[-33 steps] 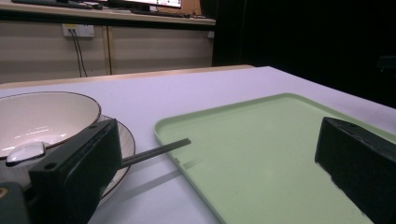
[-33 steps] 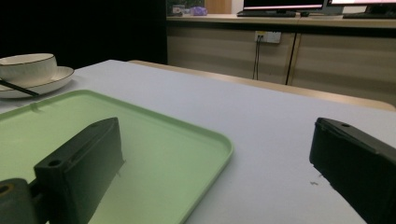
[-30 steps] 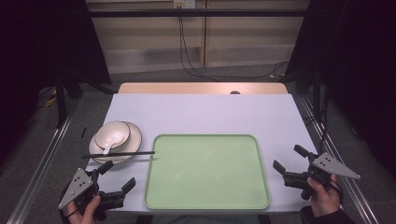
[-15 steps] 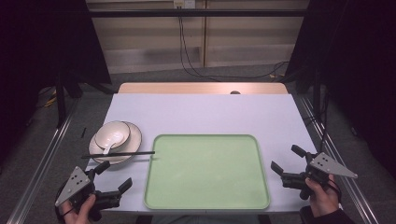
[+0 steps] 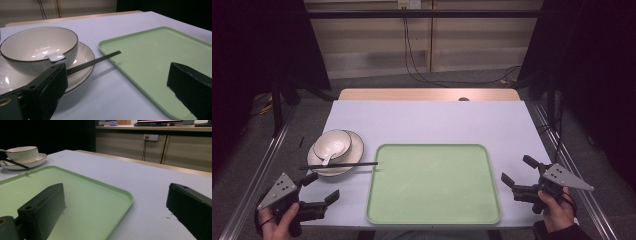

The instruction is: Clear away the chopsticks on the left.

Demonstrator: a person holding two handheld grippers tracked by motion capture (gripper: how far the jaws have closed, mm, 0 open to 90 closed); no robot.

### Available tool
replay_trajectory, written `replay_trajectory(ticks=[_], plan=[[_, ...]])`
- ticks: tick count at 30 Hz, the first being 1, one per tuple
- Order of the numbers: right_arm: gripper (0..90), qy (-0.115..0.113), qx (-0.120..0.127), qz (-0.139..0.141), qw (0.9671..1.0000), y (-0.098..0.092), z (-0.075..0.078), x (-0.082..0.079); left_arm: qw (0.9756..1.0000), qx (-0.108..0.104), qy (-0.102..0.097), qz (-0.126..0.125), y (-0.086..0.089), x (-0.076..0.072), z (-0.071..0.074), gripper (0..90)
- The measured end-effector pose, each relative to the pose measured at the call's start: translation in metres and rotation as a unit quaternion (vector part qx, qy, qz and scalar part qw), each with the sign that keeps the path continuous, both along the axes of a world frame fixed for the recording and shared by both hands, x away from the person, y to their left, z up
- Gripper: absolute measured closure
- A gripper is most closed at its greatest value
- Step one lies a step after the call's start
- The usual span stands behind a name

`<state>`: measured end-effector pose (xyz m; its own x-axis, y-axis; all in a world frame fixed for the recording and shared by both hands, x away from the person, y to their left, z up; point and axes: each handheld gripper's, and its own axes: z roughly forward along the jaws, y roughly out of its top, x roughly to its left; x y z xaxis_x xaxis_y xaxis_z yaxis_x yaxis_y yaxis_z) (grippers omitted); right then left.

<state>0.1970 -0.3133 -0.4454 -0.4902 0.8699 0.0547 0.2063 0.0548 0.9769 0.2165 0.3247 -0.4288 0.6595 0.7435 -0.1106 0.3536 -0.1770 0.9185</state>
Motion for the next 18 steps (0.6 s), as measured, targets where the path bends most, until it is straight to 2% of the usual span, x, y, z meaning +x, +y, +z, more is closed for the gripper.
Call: replay_trajectory(ticks=[5, 6, 7, 10, 14, 16, 17, 18], plan=[[1.8, 0.002, -0.002, -0.001, 1.0, 0.0, 0.0, 0.0, 0.9998, 0.019, 0.004, 0.005, 0.015, 0.008, 0.001, 3.5], [1.9, 0.002, -0.002, 0.0, 1.0, 0.0, 0.0, 0.0, 0.9992, 0.037, 0.009, 0.015, 0.021, 0.013, 0.001, 5.1], [2.2, 0.002, -0.001, -0.002, 1.0, 0.0, 0.0, 0.0, 0.9989, 0.039, 0.017, 0.018, 0.024, 0.016, 0.002, 6.7], [2.3, 0.001, -0.002, -0.001, 1.0, 0.001, -0.001, 0.001, 0.9987, 0.041, 0.025, 0.02, 0.027, 0.022, 0.002, 6.7], [2.3, 0.002, -0.002, 0.002, 1.0, 0.002, 0.0, 0.001, 0.9988, 0.043, 0.023, 0.002, 0.038, 0.036, 0.002, 6.7], [2.4, 0.001, -0.001, 0.001, 1.0, 0.002, 0.0, 0.001, 0.998, 0.062, 0.009, -0.007, 0.041, 0.04, 0.001, 6.7], [2.4, 0.001, -0.001, 0.001, 1.0, 0.002, 0.0, 0.001, 0.998, 0.062, 0.009, -0.007, 0.041, 0.04, 0.001, 7.3], [2.4, 0.0, -0.001, -0.001, 1.0, 0.001, 0.0, 0.001, 0.9955, 0.093, 0.012, -0.016, 0.043, 0.045, -0.001, 7.8]])
